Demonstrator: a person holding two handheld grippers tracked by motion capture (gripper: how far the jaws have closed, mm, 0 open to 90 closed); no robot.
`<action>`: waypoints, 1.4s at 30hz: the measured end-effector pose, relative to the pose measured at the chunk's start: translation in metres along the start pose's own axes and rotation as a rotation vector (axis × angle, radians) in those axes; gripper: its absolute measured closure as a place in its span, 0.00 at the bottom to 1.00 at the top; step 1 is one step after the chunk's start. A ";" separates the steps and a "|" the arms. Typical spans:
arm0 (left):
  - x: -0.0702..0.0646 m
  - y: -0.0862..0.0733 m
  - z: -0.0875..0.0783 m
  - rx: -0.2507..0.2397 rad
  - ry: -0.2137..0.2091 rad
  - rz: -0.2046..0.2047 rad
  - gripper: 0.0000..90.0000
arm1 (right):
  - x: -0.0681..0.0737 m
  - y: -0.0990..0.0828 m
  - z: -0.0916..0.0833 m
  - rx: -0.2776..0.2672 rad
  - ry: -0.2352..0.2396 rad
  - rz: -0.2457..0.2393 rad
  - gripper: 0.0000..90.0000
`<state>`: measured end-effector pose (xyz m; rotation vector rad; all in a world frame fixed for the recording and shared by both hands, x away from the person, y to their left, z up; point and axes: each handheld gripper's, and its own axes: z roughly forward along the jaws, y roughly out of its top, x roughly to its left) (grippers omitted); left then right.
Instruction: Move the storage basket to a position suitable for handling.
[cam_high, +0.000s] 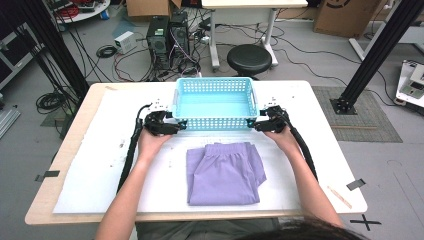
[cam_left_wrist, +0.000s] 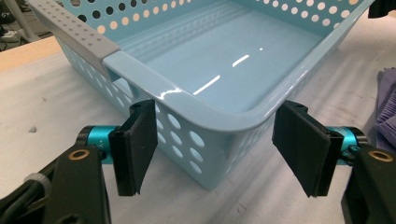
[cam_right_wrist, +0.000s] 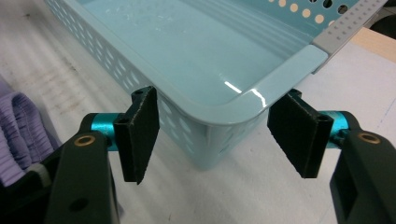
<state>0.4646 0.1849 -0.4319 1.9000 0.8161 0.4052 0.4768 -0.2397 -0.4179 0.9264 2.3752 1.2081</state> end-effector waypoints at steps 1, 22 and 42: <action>0.000 0.000 0.000 0.000 0.002 -0.002 0.35 | -0.001 0.000 0.000 -0.002 0.001 0.002 0.40; -0.011 0.007 -0.008 0.052 0.023 0.003 0.44 | 0.006 -0.001 -0.011 0.000 -0.022 -0.017 0.51; -0.031 0.003 -0.022 0.044 0.029 0.040 0.53 | 0.017 -0.012 -0.025 0.005 -0.015 -0.034 0.53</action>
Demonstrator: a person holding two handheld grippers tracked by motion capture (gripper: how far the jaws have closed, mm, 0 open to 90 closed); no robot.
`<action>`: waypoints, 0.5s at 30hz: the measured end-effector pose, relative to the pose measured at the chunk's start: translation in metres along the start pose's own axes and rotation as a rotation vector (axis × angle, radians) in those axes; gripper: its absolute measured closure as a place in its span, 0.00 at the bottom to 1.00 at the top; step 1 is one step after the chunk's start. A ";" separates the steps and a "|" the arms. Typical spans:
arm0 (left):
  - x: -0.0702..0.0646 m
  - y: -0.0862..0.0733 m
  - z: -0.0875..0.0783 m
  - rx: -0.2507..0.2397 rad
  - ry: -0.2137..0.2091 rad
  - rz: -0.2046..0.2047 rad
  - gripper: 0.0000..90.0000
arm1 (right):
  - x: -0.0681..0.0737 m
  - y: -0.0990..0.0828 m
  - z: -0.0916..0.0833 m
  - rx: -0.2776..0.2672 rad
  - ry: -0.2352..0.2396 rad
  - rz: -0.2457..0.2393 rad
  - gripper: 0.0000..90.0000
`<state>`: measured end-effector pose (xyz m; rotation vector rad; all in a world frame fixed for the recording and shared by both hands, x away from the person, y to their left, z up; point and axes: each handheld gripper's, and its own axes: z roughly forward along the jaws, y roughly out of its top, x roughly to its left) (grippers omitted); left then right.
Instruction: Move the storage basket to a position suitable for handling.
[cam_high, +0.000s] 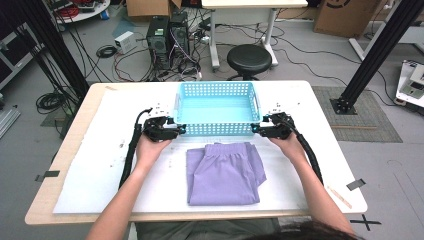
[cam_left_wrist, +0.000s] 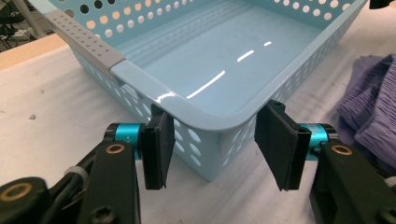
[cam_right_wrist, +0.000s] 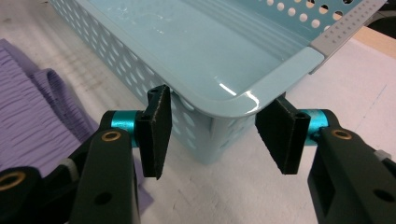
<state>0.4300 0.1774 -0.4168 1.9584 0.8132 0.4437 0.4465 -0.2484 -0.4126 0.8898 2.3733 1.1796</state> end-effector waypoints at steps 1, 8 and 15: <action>-0.002 0.000 -0.001 0.003 -0.001 0.003 0.53 | 0.000 -0.001 -0.001 -0.001 0.002 0.001 0.53; -0.010 -0.003 -0.005 0.013 -0.010 0.017 0.54 | 0.005 -0.006 -0.008 0.000 0.004 -0.005 0.53; -0.013 -0.004 -0.008 0.009 -0.013 0.017 0.54 | 0.009 -0.007 -0.014 0.005 0.005 -0.013 0.53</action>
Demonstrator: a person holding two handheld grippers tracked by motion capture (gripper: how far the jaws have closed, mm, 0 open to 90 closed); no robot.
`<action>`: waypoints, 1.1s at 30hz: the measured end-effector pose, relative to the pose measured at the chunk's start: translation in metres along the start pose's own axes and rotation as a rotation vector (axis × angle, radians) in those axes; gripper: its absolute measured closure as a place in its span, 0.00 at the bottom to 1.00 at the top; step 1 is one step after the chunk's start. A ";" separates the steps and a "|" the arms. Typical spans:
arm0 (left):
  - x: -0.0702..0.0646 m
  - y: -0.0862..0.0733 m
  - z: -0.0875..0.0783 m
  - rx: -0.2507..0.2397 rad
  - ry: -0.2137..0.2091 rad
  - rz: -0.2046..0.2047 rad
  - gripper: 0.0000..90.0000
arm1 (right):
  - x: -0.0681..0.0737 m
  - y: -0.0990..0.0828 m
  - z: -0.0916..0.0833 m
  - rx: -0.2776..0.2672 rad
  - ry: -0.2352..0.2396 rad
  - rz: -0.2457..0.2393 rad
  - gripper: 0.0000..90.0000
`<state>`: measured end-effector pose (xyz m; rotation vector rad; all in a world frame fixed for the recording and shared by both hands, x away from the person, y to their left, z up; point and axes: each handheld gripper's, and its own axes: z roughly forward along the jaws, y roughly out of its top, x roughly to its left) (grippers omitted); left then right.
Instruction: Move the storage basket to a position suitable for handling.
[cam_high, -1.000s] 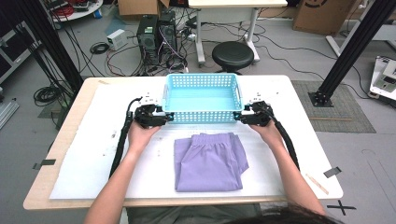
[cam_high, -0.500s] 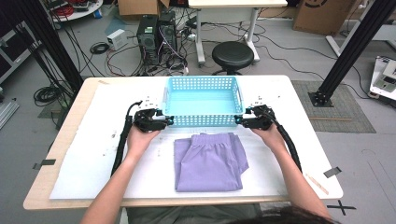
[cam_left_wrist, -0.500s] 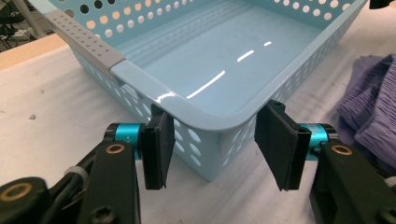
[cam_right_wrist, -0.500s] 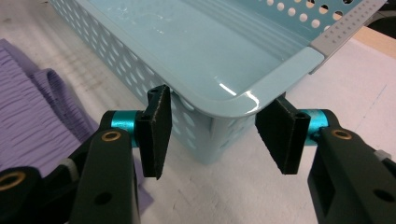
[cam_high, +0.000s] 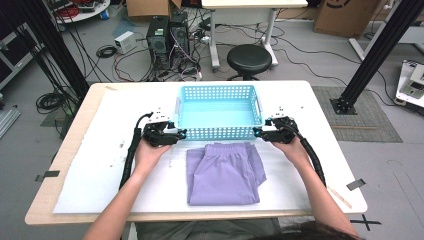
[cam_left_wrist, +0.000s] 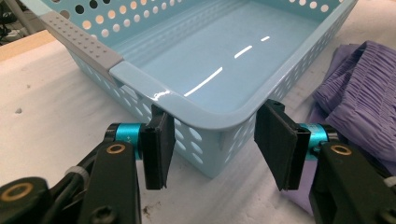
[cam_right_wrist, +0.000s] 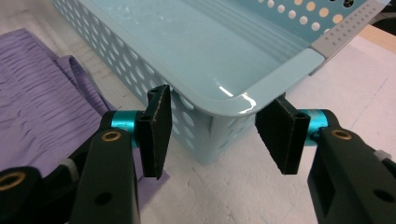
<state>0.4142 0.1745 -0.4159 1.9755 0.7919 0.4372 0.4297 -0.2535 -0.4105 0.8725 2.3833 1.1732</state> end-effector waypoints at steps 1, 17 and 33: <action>0.000 0.000 0.000 0.004 -0.001 0.003 0.53 | 0.000 0.000 0.000 0.000 0.000 -0.002 0.53; -0.004 -0.003 0.000 -0.005 -0.004 0.011 0.52 | 0.001 -0.006 -0.003 0.000 0.007 -0.002 0.53; -0.010 -0.012 -0.017 -0.023 0.077 -0.009 0.29 | 0.000 -0.014 -0.016 -0.045 -0.029 0.059 0.36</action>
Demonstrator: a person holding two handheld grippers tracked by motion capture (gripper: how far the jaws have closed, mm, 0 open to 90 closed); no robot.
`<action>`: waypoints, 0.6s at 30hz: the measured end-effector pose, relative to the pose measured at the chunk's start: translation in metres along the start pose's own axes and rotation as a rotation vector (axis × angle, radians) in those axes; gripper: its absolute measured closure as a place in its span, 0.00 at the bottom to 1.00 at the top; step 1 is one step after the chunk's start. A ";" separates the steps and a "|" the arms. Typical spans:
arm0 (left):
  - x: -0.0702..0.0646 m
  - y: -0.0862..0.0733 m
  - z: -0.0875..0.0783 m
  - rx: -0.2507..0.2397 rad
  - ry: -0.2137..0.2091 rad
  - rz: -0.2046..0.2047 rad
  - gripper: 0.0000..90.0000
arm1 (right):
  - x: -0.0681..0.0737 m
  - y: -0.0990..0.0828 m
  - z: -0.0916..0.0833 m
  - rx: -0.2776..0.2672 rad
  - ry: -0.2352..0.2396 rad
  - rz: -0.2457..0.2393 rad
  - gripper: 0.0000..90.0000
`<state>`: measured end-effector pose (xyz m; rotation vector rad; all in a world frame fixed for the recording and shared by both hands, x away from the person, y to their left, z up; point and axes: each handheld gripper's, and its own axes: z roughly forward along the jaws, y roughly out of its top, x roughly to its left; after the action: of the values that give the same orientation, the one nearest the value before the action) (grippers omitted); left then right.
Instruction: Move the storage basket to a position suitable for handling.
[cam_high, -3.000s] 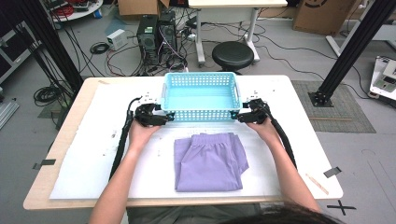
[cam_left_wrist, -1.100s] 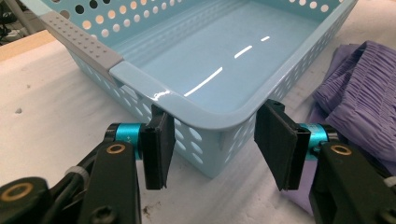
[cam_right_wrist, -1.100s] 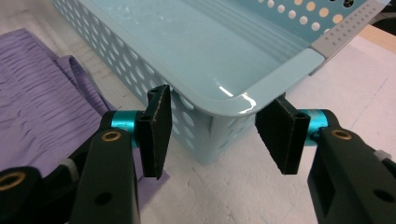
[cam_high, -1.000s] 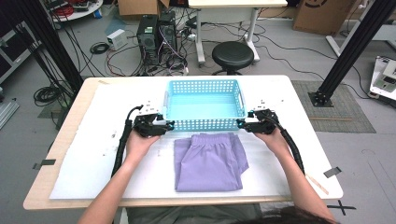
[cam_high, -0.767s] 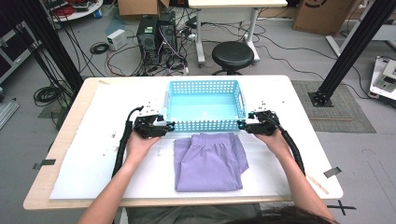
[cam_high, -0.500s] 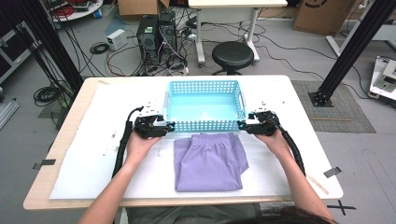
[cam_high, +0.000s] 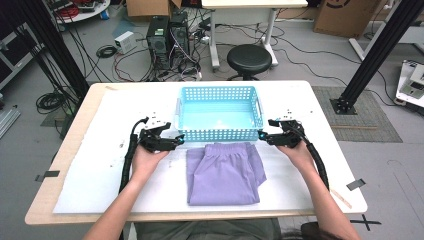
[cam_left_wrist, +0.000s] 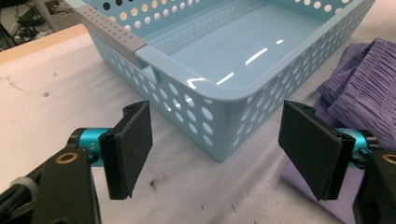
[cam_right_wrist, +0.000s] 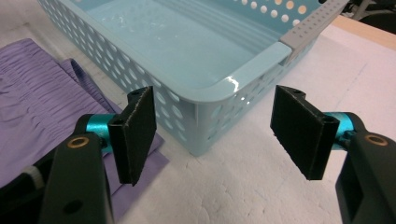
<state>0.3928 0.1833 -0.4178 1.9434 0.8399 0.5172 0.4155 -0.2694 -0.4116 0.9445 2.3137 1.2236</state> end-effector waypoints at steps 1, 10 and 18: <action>-0.001 -0.001 -0.002 -0.003 0.002 -0.002 0.29 | 0.002 -0.001 -0.003 -0.006 -0.011 -0.004 0.35; -0.012 -0.010 -0.021 -0.026 -0.002 -0.004 0.28 | 0.017 -0.009 -0.017 -0.048 -0.023 0.010 0.34; -0.027 -0.018 -0.031 -0.042 -0.017 -0.009 0.29 | 0.039 -0.023 -0.030 -0.075 -0.048 0.032 0.33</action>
<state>0.3480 0.1876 -0.4195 1.9024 0.8208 0.5082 0.3611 -0.2691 -0.4133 0.9778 2.2076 1.2777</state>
